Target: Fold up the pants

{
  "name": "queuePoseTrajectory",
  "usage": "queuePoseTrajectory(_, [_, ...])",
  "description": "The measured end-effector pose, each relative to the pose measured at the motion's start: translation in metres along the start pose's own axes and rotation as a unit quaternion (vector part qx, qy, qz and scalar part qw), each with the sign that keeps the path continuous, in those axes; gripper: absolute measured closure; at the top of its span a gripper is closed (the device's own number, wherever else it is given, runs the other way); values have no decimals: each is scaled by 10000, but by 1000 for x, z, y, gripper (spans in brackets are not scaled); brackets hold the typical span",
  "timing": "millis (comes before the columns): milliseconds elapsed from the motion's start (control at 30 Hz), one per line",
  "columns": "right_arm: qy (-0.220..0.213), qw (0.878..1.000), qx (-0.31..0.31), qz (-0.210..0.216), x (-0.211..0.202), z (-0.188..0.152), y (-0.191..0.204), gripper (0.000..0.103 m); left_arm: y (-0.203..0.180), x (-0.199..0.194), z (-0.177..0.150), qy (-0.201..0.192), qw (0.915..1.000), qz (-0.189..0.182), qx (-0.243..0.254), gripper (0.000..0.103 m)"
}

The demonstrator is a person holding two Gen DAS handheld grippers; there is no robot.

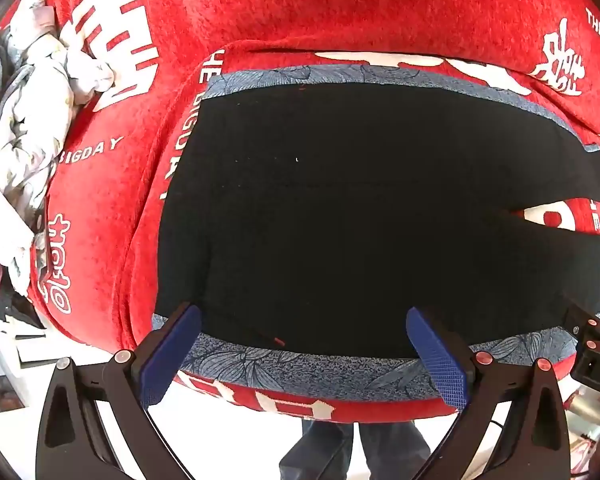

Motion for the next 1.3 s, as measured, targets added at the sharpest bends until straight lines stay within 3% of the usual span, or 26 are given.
queuePoseTrajectory(767, [28,10000,12,16,-1,-3,5,0,4,2,-4,16,10000,27,21,0])
queuePoseTrajectory(1033, [158,9999,12,15,-1,-6,6,0,6,1,-4,-15,10000,53,29,0])
queuePoseTrajectory(1167, [521,9986,16,101,0,-12,7,0,6,1,-4,-5,10000,53,19,0])
queuePoseTrajectory(1300, [411,9991,8,69,0,-11,7,0,6,1,-4,-1,10000,52,23,0])
Point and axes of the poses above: each gripper's, at about its wrist camera, not at the fingertips, and x roughly the way its jaws point, y to its left, z to its top, the point moved 9 cm from there along x, roughly the way its jaws point, and after that the axes turned 9 degrees about x, right-handed, at the moved point
